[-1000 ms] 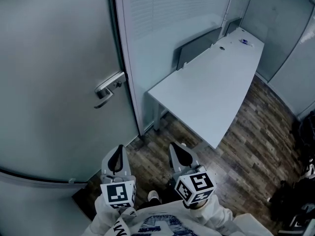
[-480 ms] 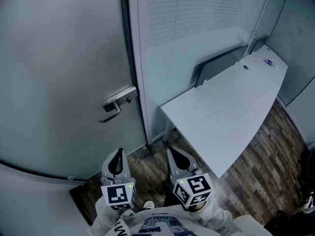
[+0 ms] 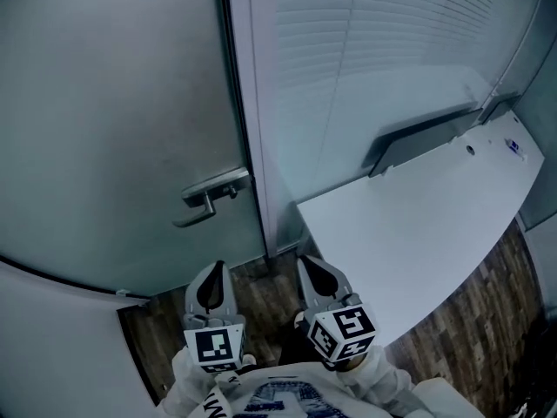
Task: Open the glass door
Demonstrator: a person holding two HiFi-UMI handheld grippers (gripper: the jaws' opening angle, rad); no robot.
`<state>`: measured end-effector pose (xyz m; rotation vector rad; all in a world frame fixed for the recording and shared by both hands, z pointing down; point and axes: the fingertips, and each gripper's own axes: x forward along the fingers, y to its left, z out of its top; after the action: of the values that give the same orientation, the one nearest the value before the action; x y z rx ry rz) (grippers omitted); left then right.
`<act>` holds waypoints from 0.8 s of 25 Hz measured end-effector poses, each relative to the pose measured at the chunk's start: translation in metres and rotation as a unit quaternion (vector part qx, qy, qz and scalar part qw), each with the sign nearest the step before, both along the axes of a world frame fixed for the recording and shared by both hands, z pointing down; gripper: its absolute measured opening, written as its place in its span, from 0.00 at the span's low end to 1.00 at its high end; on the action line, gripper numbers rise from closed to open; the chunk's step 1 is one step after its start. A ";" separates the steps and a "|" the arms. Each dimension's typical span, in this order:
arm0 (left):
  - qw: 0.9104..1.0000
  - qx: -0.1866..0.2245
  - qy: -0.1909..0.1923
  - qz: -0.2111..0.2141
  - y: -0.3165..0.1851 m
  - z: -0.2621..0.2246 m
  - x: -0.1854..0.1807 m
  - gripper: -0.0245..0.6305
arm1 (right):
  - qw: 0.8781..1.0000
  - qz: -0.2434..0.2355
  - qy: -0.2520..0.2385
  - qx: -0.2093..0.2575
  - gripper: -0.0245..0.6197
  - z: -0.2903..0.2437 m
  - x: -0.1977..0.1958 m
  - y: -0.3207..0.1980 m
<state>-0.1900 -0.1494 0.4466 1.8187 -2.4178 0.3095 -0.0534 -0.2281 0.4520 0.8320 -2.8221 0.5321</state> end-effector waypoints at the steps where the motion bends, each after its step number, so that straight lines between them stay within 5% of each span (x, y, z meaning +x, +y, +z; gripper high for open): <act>1: 1.000 -0.003 -0.001 -0.010 -0.002 0.001 -0.002 0.04 | 1.000 -0.011 -0.001 -0.002 0.04 0.000 -0.004 -0.004; 13: 0.989 -0.031 0.001 -0.142 0.008 0.017 -0.019 0.04 | 0.989 -0.146 -0.006 -0.020 0.04 0.012 -0.050 -0.025; 20: 0.986 -0.025 0.008 -0.164 0.010 0.018 -0.015 0.04 | 0.985 -0.172 0.006 -0.028 0.04 0.023 -0.055 -0.024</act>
<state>-0.2055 -0.1395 0.4643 1.3654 -2.6140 0.3199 -0.1079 -0.2521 0.4754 0.3215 -2.8345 0.5456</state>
